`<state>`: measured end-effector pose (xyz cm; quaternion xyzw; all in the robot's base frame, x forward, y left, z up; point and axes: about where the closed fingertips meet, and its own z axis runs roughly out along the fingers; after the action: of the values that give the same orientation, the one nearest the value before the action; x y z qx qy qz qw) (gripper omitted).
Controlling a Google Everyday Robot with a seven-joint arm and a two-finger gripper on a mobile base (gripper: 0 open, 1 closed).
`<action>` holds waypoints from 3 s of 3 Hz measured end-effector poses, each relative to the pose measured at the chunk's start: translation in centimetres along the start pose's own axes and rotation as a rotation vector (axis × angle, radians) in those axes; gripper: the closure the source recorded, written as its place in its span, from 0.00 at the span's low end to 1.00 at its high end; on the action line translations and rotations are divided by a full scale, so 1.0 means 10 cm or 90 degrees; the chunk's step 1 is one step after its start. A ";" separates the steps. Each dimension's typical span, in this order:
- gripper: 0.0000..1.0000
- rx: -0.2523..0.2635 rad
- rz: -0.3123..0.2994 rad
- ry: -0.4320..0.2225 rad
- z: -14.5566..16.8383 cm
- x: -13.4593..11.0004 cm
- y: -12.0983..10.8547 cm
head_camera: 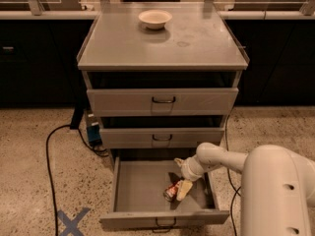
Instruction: Pick coke can from bottom drawer and place on counter
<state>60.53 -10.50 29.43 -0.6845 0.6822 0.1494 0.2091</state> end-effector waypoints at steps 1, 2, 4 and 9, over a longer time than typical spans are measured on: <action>0.00 -0.026 -0.041 0.033 0.26 -0.01 0.00; 0.00 -0.041 -0.044 0.065 0.47 0.11 -0.02; 0.00 -0.037 -0.018 0.094 0.66 0.30 -0.04; 0.00 -0.120 0.032 0.035 1.33 0.80 -0.10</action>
Offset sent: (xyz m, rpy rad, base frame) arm 0.0144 0.0093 -0.0708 -0.1745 0.0419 0.0928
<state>62.79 -10.92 14.05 -0.6878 0.6874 0.1993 0.1213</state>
